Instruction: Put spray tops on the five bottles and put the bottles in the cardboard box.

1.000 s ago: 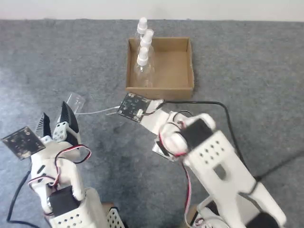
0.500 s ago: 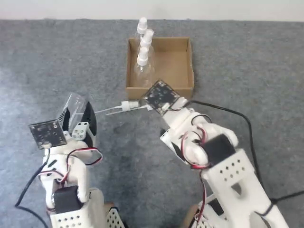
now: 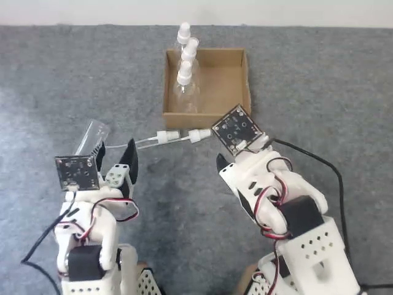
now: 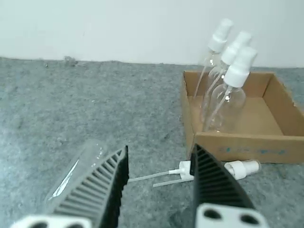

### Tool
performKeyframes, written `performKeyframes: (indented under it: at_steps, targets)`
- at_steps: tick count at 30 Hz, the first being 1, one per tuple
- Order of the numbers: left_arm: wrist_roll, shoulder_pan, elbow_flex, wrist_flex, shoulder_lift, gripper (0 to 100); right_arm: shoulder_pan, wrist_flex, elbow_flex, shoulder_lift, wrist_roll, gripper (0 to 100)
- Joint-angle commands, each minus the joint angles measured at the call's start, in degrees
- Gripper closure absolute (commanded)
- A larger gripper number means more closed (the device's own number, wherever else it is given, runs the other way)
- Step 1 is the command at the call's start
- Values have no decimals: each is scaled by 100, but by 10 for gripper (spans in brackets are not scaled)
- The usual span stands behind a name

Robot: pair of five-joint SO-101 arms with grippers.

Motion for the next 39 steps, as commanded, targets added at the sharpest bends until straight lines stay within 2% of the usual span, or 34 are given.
performKeyframes:
  at_steps: [1,9,14,30,35,39]
  targets:
    - [-62,9,-866,-35,1284,797,84,-154,-88,-207,-62,883]
    - [-79,18,-1921,-167,3648,795,84,-171,-79,-163,-62,883]
    - [-237,18,-2387,-316,4870,741,92,-163,-79,-163,-62,883]
    - [-782,413,-4303,-316,8976,750,92,-154,-53,-163,-53,883]
    - [-932,404,-5015,-229,9925,750,92,-453,220,-171,-35,883]
    - [-1240,422,-5815,299,10338,750,92,-514,281,-171,-44,883]
